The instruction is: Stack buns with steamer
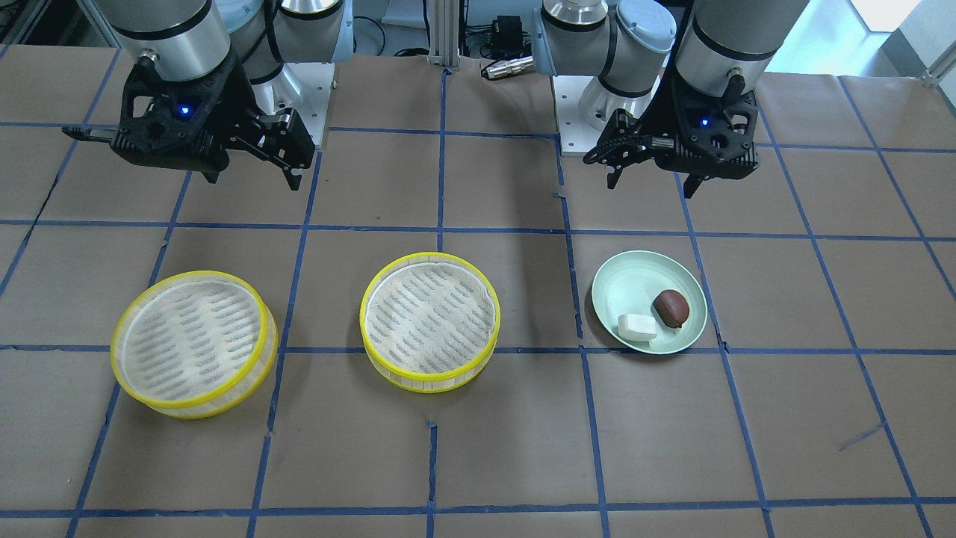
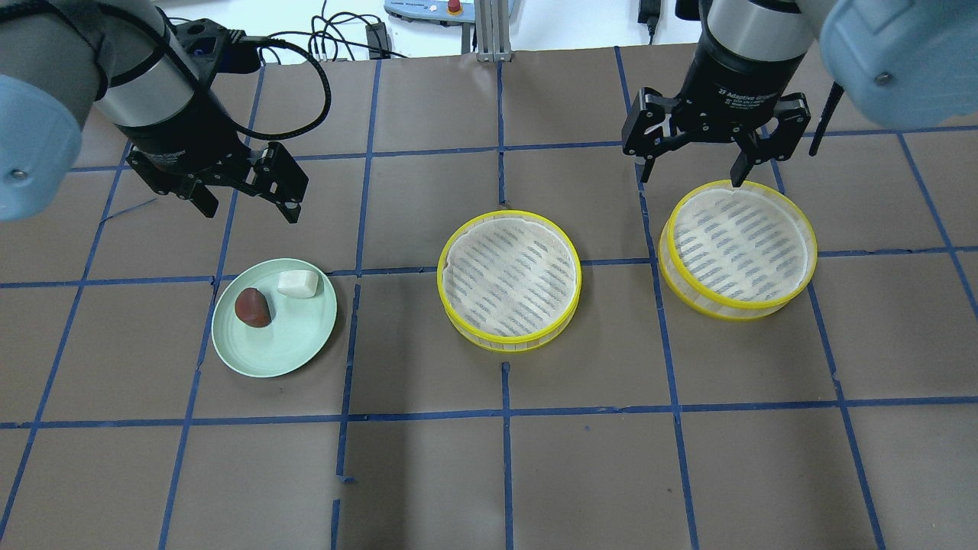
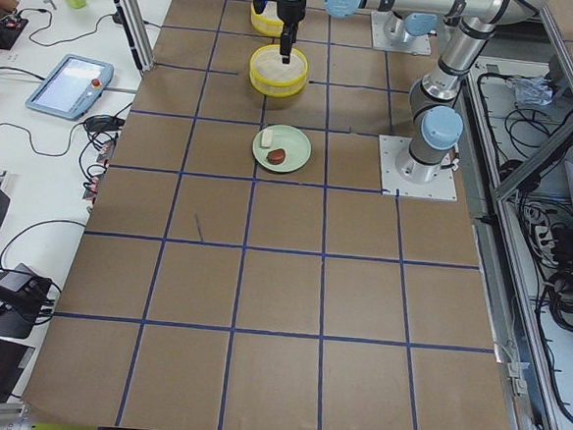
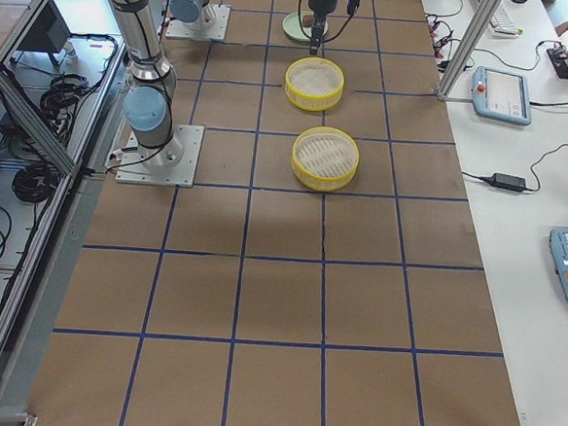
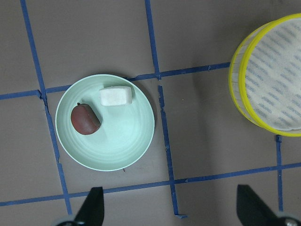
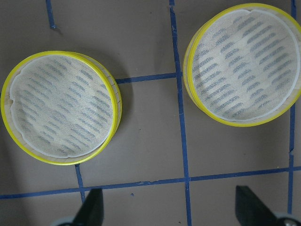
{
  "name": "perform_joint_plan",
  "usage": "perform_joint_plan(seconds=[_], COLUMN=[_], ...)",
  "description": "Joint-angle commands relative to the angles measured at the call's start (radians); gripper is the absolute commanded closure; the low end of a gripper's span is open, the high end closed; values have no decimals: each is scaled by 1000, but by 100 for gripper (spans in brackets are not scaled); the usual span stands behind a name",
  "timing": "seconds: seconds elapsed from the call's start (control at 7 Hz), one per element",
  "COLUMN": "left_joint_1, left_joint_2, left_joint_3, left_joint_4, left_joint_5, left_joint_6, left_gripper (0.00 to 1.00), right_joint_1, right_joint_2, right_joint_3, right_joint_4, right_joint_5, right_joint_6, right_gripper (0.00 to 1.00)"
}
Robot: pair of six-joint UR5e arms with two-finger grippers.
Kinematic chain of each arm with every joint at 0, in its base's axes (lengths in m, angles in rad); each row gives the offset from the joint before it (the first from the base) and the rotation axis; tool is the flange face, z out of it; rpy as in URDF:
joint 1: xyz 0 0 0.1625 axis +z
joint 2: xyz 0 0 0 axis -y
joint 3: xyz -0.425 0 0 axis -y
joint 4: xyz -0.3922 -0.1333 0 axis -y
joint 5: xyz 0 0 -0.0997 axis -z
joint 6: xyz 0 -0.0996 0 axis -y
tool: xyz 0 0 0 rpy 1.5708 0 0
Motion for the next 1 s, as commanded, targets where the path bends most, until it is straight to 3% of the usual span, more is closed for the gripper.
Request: perform_joint_plan(seconds=[0.0, 0.29, 0.57, 0.71, 0.86], left_joint_1=[0, 1, 8, 30, 79], left_joint_2=[0, 8, 14, 14, -3], left_joint_3=[0, 0, -9, -46, -110], left_joint_4=[0, -3, -16, -4, 66], left_joint_5=[2, 2, 9, 12, 12], left_joint_6=[5, 3, 8, 57, 77], left_gripper=[0, 0, 0, 0, 1], right_joint_1=[1, -54, -231, -346, -439], right_joint_2=[0, 18, 75, 130, 178], right_joint_3=[4, 4, 6, 23, 65], right_joint_4=[0, -7, -9, -24, -111], right_joint_5=[1, -8, -10, -8, 3], right_joint_6=[-5, -81, -327, -479, -629], right_gripper=[0, 0, 0, 6, 15])
